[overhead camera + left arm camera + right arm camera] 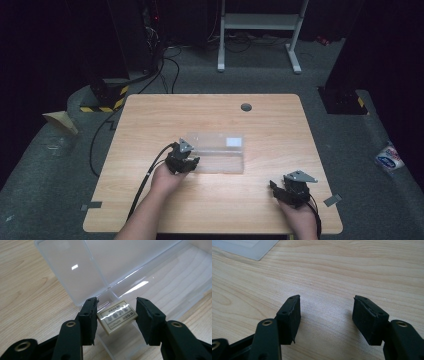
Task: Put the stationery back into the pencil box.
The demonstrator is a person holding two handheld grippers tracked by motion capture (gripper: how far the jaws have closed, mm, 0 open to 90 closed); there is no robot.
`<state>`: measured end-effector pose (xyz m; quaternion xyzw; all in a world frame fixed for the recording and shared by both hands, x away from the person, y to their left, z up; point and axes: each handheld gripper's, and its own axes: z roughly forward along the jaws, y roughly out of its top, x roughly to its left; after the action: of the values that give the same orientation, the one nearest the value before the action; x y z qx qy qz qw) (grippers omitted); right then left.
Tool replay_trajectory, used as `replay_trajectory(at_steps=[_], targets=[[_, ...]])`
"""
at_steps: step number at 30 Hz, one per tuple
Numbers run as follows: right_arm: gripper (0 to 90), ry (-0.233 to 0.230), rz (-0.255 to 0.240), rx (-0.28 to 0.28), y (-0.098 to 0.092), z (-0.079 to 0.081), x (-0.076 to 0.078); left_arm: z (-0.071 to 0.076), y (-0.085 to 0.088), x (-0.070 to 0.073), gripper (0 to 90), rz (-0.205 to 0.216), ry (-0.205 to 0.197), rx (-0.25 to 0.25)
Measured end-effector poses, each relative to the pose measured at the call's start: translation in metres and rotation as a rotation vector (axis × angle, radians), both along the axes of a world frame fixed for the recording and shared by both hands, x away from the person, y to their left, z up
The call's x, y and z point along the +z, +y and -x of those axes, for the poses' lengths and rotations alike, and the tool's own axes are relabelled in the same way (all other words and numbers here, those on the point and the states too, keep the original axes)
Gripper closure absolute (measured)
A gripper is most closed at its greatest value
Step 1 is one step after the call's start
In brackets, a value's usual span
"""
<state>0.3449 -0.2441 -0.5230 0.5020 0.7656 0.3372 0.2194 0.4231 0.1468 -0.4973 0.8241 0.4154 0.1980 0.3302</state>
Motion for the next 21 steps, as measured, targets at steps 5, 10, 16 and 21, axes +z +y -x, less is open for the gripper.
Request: replay_trajectory(at_steps=[5, 10, 16, 21], targets=[[39.1, 0.006, -0.004, -0.006, 0.0008, 0.0008, 0.0001, -0.0002, 0.0000, 0.0002, 49.8, 0.012, -0.001, 0.003], [39.1, 0.005, -0.004, -0.004, 0.0006, 0.0007, 0.0001, -0.0004, 0.0012, 0.0019, 47.9, 0.026, -0.008, 0.014], [39.1, 0.004, -0.003, -0.003, 0.0005, 0.0006, 0.0001, 0.0001, 0.0034, 0.0053, 47.8, 0.044, -0.018, 0.027], [39.1, 0.001, -0.003, -0.001, 0.0003, 0.0003, 0.0000, 0.0020, 0.0053, 0.0083, 47.9, 0.068, -0.021, 0.032]])
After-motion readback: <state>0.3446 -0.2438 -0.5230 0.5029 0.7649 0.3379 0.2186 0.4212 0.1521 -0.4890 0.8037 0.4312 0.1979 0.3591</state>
